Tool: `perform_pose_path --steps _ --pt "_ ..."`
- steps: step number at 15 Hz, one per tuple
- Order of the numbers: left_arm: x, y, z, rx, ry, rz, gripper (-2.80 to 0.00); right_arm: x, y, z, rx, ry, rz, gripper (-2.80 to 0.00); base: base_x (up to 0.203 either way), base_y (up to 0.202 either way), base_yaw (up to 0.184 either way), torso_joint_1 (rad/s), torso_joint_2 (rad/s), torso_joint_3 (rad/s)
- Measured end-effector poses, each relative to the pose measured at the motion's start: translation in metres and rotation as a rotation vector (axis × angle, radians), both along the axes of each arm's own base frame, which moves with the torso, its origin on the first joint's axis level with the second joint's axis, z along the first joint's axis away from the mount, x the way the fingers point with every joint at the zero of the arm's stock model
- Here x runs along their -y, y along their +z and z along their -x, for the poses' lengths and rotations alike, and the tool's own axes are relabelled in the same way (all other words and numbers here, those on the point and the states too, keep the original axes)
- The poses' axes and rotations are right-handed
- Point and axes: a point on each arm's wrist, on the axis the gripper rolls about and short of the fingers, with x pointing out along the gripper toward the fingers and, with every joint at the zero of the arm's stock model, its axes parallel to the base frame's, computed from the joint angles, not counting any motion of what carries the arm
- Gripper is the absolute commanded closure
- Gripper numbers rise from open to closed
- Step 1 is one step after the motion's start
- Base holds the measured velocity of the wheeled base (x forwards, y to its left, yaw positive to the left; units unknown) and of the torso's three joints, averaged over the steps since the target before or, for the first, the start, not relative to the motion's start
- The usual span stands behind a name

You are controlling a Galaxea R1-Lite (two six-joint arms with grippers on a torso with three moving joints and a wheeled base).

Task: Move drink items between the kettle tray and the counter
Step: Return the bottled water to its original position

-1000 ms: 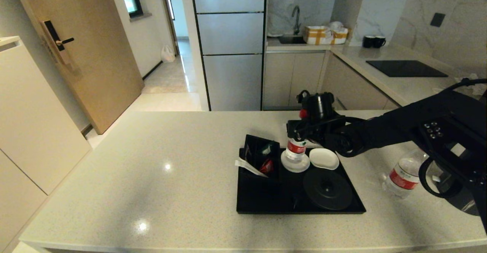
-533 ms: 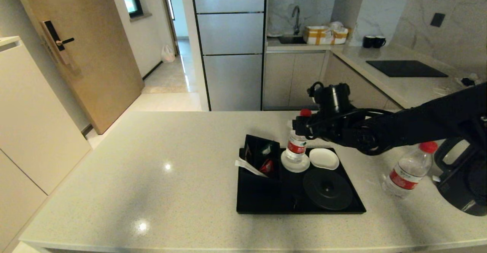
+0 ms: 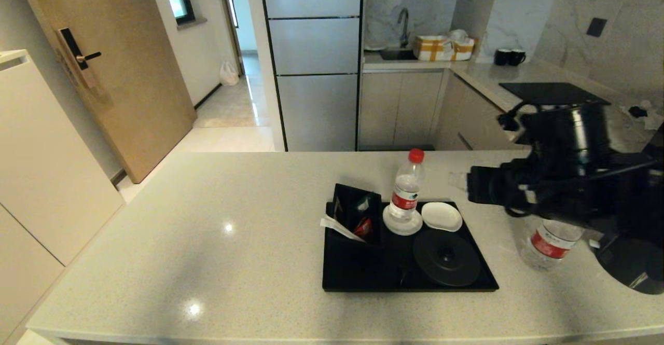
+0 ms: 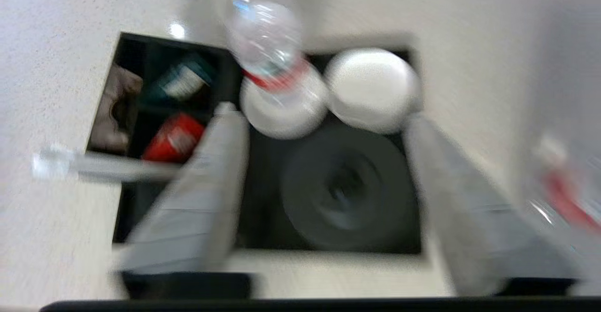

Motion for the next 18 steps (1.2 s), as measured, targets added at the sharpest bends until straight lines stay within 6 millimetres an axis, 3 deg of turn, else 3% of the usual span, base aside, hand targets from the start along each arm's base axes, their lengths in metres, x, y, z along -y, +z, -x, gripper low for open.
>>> perform_pose_path --steps 2,4,8,11,17,18 --pt "0.0 0.0 0.0 0.0 0.0 0.0 0.0 0.025 0.011 0.037 -0.008 -0.038 -0.011 0.0 0.0 0.0 0.0 0.0 0.0 0.0" --pt "0.0 0.0 0.0 0.0 0.0 0.0 0.0 0.054 0.005 0.069 -0.046 -0.117 -0.004 0.0 0.0 0.0 0.0 0.0 0.0 0.0" --pt "0.0 0.0 0.0 0.0 0.0 0.001 0.0 0.106 -0.018 0.096 -0.114 -0.337 0.002 0.0 0.0 0.0 0.0 0.0 0.0 0.0" --pt "0.0 0.0 0.0 0.0 0.0 0.0 0.0 0.119 -0.033 0.093 -0.138 -0.392 0.004 0.0 0.0 0.0 0.0 0.0 0.0 0.0" --pt "0.0 0.0 0.0 0.0 0.0 0.0 0.0 0.125 -0.065 0.057 -0.105 -0.329 0.08 0.0 0.0 0.0 0.0 0.0 0.0 0.0" --pt "0.0 0.0 0.0 -0.001 0.0 0.0 0.0 0.125 -0.072 0.052 -0.102 -0.307 0.088 -2.8 0.0 0.0 0.0 0.0 0.0 0.0"
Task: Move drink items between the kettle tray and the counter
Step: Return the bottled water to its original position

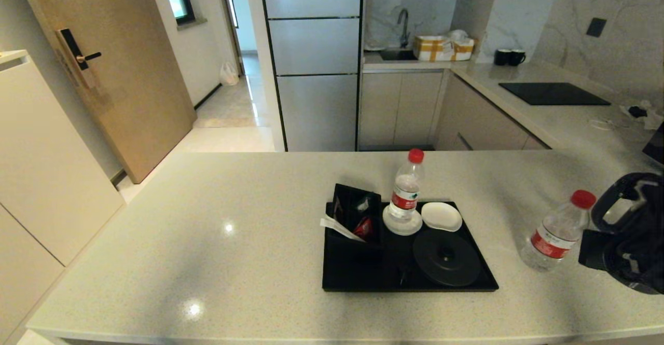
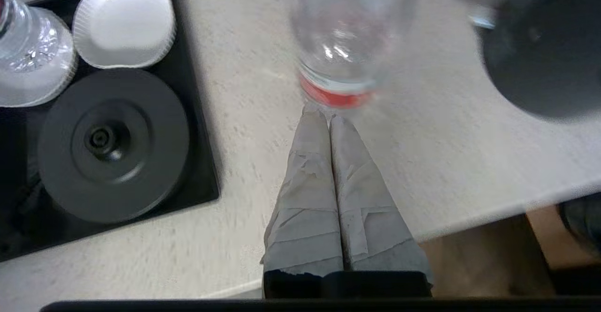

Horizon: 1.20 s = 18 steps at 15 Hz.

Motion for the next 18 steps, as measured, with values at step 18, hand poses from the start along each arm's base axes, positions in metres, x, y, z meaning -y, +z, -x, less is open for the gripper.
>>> perform_pose_path --steps 18 --pt "0.0 0.0 0.0 0.001 0.0 0.0 0.0 0.019 -0.034 -0.041 0.021 -0.036 0.036 -2.8 0.0 0.0 0.0 0.0 0.0 0.0"
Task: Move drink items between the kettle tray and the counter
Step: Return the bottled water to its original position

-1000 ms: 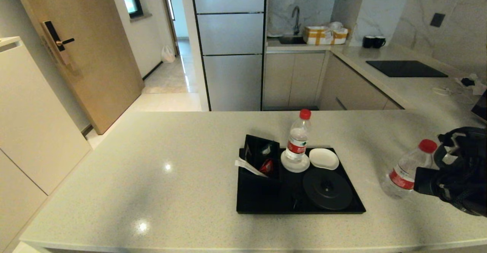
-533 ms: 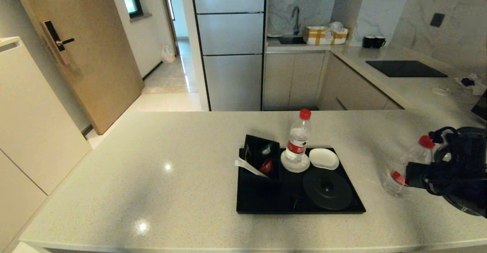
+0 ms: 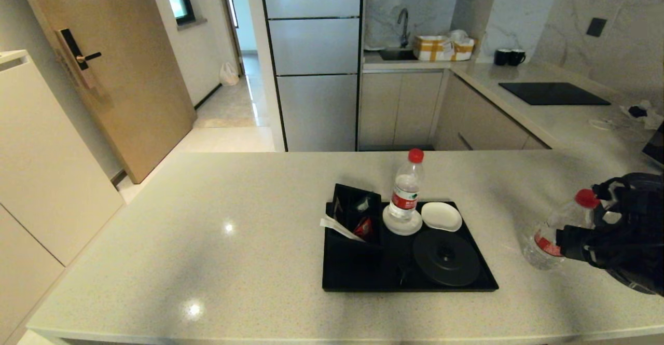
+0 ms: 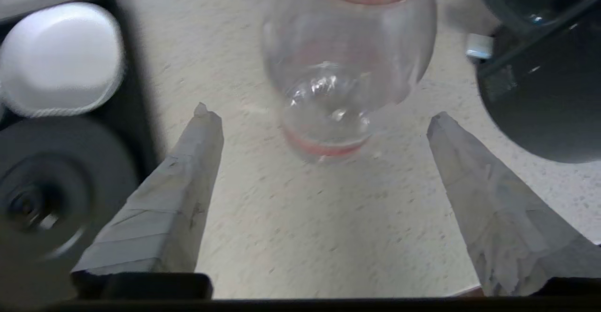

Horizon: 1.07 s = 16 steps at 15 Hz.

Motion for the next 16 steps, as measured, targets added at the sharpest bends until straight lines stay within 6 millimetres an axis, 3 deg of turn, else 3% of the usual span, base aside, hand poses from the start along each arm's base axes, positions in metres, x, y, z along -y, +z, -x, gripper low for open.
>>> perform_pose_path --steps 9,10,11,16 --pt "0.0 0.0 0.0 0.0 0.0 0.0 0.0 0.013 -0.022 -0.052 0.054 -0.017 0.003 -2.8 0.0 0.0 0.0 0.0 0.0 0.0" --pt "0.0 0.0 0.0 -0.001 0.0 0.0 0.0 0.013 -0.025 -0.057 0.057 -0.017 0.003 -0.1 0.0 0.0 0.0 0.0 0.0 0.0" --pt "0.0 0.0 0.0 -0.001 0.0 0.0 0.0 0.014 -0.028 -0.061 0.06 -0.016 0.006 0.0 0.0 0.0 0.0 0.0 0.0 0.0" --pt "0.0 0.0 0.0 0.0 0.0 0.0 0.0 0.014 -0.037 -0.067 0.044 -0.015 0.021 0.0 0.0 0.0 0.0 0.0 0.0 0.0"
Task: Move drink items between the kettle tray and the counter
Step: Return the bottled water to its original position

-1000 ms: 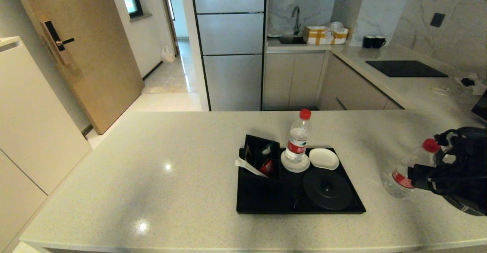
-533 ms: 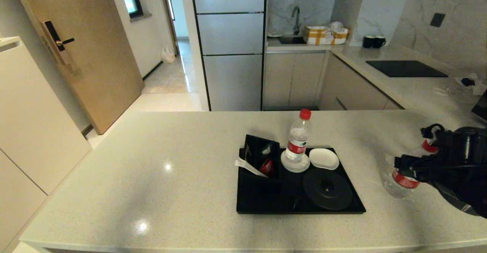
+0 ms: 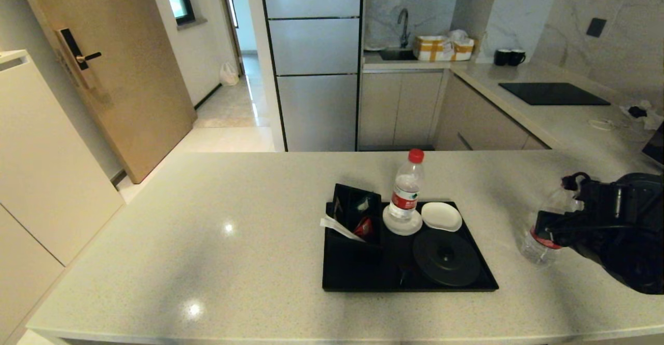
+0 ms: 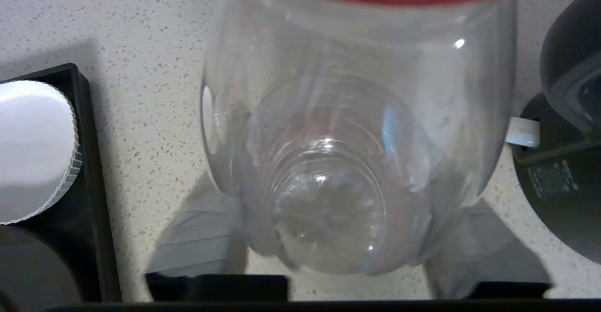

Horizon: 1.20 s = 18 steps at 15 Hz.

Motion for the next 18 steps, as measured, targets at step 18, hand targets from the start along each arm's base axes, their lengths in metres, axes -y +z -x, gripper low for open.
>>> perform_pose_path --steps 18 --pt "0.0 0.0 0.0 0.0 0.0 0.0 0.0 -0.138 0.083 -0.055 0.119 0.199 0.093 0.0 0.0 0.0 0.0 0.0 0.0 0.0"
